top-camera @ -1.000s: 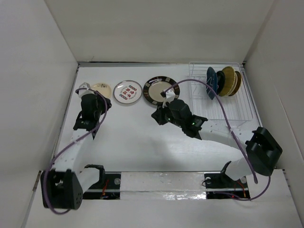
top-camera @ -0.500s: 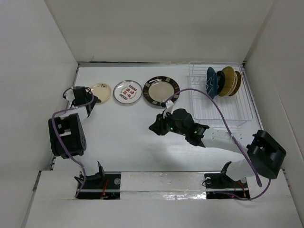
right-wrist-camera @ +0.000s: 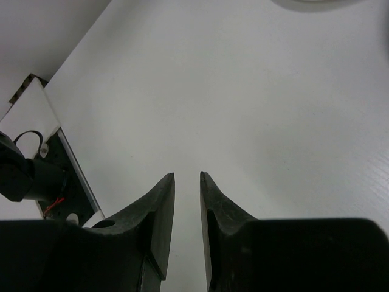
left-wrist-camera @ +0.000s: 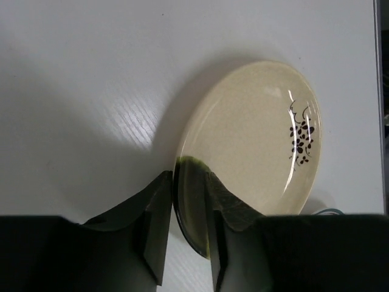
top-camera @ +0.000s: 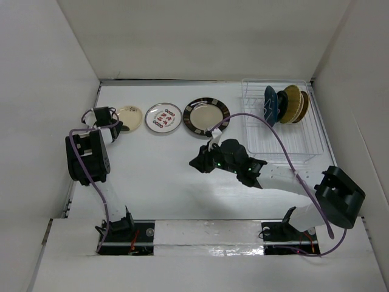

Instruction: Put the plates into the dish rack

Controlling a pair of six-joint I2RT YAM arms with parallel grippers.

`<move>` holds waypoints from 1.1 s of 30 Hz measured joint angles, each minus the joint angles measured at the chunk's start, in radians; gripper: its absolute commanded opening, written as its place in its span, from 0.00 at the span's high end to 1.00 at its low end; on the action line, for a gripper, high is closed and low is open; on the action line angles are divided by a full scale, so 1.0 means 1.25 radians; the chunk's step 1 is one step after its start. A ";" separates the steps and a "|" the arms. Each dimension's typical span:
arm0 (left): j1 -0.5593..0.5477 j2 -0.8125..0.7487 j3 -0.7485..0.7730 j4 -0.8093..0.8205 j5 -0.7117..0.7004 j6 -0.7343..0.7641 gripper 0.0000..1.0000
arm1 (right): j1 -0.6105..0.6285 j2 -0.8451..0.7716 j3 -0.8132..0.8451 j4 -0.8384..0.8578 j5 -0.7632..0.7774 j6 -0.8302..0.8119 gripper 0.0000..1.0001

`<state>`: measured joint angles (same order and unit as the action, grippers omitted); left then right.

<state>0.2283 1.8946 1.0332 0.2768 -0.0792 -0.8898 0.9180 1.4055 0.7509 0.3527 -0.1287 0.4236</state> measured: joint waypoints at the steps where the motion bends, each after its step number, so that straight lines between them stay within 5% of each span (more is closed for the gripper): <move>1: 0.000 0.005 0.003 0.004 0.003 -0.004 0.80 | 0.000 0.003 0.000 0.001 0.000 0.000 0.71; 3: 0.000 0.013 0.003 0.011 0.008 -0.013 0.99 | 0.000 0.009 0.000 0.000 0.001 0.000 0.71; 12: 0.007 -0.028 -0.038 0.059 0.020 -0.002 1.00 | -0.007 0.023 0.000 -0.001 0.002 0.000 0.70; 20: 0.017 -0.327 -0.127 0.050 -0.005 0.092 1.00 | -0.029 0.023 0.000 0.001 0.005 0.003 0.28; 25: 0.008 -0.579 -0.230 0.109 0.078 0.118 1.00 | -0.081 0.009 0.006 -0.005 -0.011 0.031 0.04; 33: -0.055 -0.800 -0.405 0.080 0.306 0.141 1.00 | -0.133 0.002 0.150 -0.005 -0.042 0.058 0.00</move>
<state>0.1593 0.8948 0.5266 0.3771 0.3038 -0.7132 0.7521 1.4086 0.9379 0.3458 -0.1818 0.4957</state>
